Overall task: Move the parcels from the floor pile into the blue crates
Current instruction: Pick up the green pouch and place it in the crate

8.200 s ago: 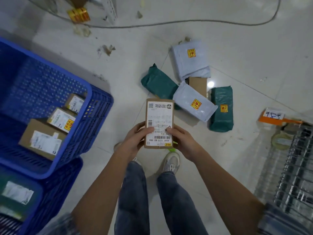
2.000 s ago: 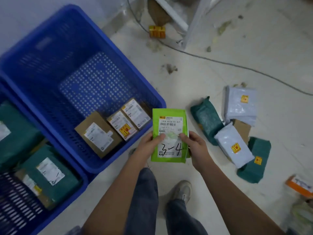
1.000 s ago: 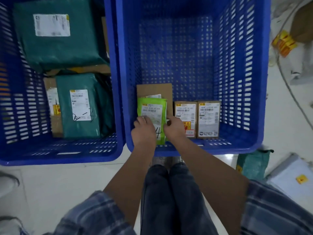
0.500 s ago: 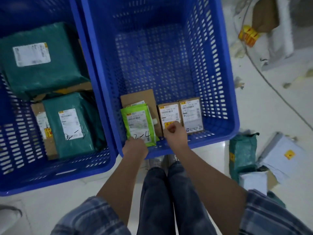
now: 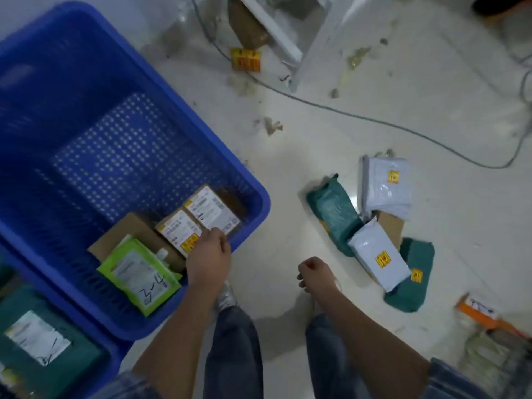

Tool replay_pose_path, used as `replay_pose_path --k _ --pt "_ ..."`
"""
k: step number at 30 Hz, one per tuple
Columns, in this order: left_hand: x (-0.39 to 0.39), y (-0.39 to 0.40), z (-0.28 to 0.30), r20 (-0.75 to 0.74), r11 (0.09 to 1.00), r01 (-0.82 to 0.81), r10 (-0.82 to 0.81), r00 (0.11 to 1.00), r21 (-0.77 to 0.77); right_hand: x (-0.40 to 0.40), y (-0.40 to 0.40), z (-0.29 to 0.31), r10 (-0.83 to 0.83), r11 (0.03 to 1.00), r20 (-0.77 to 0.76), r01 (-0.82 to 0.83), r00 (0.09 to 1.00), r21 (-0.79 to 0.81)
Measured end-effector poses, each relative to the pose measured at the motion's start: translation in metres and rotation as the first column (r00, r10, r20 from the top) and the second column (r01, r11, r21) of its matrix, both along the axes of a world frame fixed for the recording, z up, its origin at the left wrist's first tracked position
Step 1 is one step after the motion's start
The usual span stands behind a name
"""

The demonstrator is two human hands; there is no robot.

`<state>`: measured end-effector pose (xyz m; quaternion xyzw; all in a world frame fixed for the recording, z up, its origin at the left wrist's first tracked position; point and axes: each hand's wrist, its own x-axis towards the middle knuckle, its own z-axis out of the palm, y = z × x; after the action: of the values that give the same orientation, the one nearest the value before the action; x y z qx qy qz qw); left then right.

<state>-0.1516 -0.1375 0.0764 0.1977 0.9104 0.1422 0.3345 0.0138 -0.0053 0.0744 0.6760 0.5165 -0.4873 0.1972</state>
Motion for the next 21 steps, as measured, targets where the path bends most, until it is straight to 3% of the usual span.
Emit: replay_pose_path --k 3,5,10,15,21 --pt "0.03 0.035 -0.008 0.042 0.986 0.163 -0.161 0.986 -0.041 0.049 0.014 -0.01 -0.147 0.989 0.047 0.148 0.988 -0.014" --pt "0.055 0.052 -0.018 0.151 0.959 0.251 -0.231 0.961 -0.132 0.084 0.022 -0.013 -0.239 0.97 0.076 0.241 0.968 -0.024" --pt "0.129 0.084 -0.032 0.48 0.849 0.379 -0.175 0.859 -0.369 0.172 0.053 -0.01 -0.276 0.958 0.085 0.281 0.957 -0.056" --pt "0.201 0.14 -0.032 0.531 0.823 0.403 -0.15 0.834 -0.401 0.258 0.104 -0.015 -0.463 0.872 0.13 0.477 0.876 -0.111" --pt "0.263 0.232 -0.05 0.517 0.874 0.364 -0.159 0.841 -0.322 0.335 0.179 -0.04 -0.667 0.734 0.13 0.677 0.733 -0.054"
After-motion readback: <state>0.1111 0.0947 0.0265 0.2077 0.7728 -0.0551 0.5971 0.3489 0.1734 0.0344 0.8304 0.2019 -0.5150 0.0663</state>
